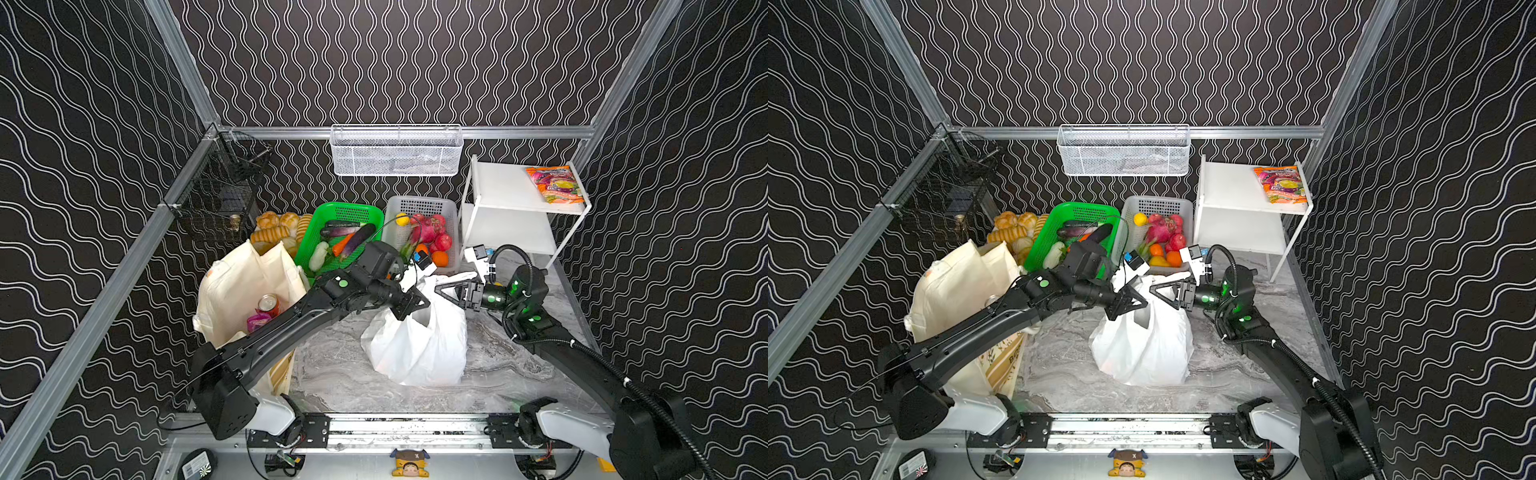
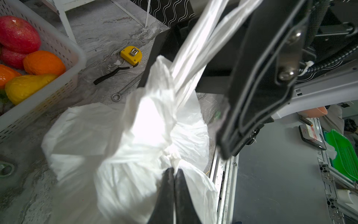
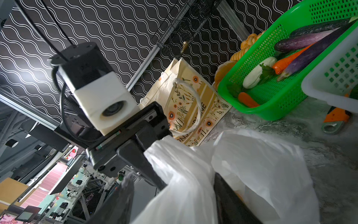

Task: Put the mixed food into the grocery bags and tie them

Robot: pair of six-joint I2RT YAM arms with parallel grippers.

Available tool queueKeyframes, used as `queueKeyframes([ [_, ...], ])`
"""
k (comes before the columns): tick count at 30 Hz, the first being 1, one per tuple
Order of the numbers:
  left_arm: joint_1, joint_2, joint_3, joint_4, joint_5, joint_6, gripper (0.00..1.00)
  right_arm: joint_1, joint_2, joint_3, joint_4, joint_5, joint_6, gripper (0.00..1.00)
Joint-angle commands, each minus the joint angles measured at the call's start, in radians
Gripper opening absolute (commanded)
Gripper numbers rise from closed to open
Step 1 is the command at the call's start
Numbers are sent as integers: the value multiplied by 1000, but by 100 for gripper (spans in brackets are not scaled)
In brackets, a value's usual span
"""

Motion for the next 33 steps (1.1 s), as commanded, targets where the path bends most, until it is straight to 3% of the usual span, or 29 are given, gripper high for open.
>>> queueKeyframes([
  [1,0,4,-5,16,20,18,3,0,4,32,-89,-27,-76,67],
  [7,-3,18,8,4,76,37,6,0,37,81,-195,37,-137,64],
  [9,-4,22,11,0,75,41,7,2,43,89,-215,54,-156,59],
  [14,-7,36,28,-29,67,55,14,2,42,105,-266,68,-203,19],
  [16,-7,39,39,-45,67,61,20,2,22,100,-281,83,-237,11],
  [17,-8,39,48,-53,72,65,28,2,12,97,-285,93,-252,8],
  [23,-7,12,114,-108,144,78,57,2,-31,70,-267,109,-313,3],
  [27,-8,-30,160,-115,153,65,65,2,-38,65,-260,107,-329,3],
  [33,-2,-67,202,-178,-80,103,77,2,-44,64,-248,106,-328,2],
])
